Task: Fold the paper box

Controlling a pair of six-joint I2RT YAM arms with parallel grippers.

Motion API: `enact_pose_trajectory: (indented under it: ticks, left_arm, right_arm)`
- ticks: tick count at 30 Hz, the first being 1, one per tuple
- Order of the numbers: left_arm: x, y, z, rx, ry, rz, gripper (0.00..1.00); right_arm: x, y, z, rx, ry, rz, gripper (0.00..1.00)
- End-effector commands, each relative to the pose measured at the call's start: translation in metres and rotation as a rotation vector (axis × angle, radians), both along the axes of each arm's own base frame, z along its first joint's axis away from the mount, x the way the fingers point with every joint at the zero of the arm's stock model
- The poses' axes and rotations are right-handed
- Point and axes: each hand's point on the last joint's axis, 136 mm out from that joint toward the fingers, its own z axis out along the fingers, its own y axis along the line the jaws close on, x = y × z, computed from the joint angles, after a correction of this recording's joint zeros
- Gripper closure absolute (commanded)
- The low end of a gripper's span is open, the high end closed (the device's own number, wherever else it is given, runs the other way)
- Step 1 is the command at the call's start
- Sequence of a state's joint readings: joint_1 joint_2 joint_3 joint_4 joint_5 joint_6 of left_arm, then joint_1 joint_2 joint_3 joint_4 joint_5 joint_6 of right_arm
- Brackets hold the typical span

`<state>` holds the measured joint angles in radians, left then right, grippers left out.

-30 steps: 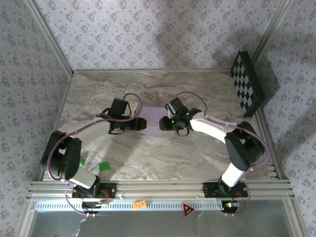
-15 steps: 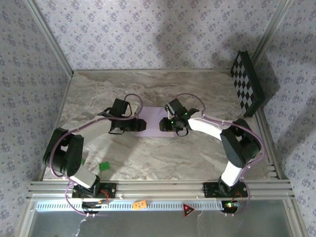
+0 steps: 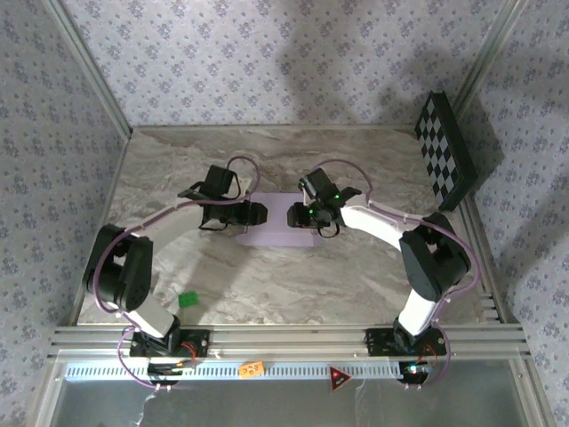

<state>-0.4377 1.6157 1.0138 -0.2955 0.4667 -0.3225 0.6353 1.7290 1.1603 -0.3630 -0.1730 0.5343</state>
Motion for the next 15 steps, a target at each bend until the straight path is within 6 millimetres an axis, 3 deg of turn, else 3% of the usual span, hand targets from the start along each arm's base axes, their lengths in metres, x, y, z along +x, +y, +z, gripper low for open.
enact_pose_trajectory:
  ticks: [1, 7, 10, 15]
  left_arm:
    - [-0.003, 0.0, -0.014, 0.001, 0.058, -0.026, 0.44]
    - [-0.017, 0.008, -0.052, 0.036, 0.158, -0.008, 0.44]
    - [-0.025, 0.011, -0.056, 0.037, 0.175, -0.009, 0.46]
    - [-0.044, 0.015, -0.044, 0.007, 0.175, 0.001, 0.46]
  right_arm:
    - [-0.005, -0.008, -0.026, -0.051, 0.06, 0.005, 0.58]
    - [-0.02, -0.021, -0.066, -0.109, 0.144, -0.011, 0.58]
    - [-0.029, -0.023, -0.07, -0.107, 0.157, -0.014, 0.58]
    - [-0.046, -0.022, -0.058, -0.103, 0.141, 0.002, 0.58]
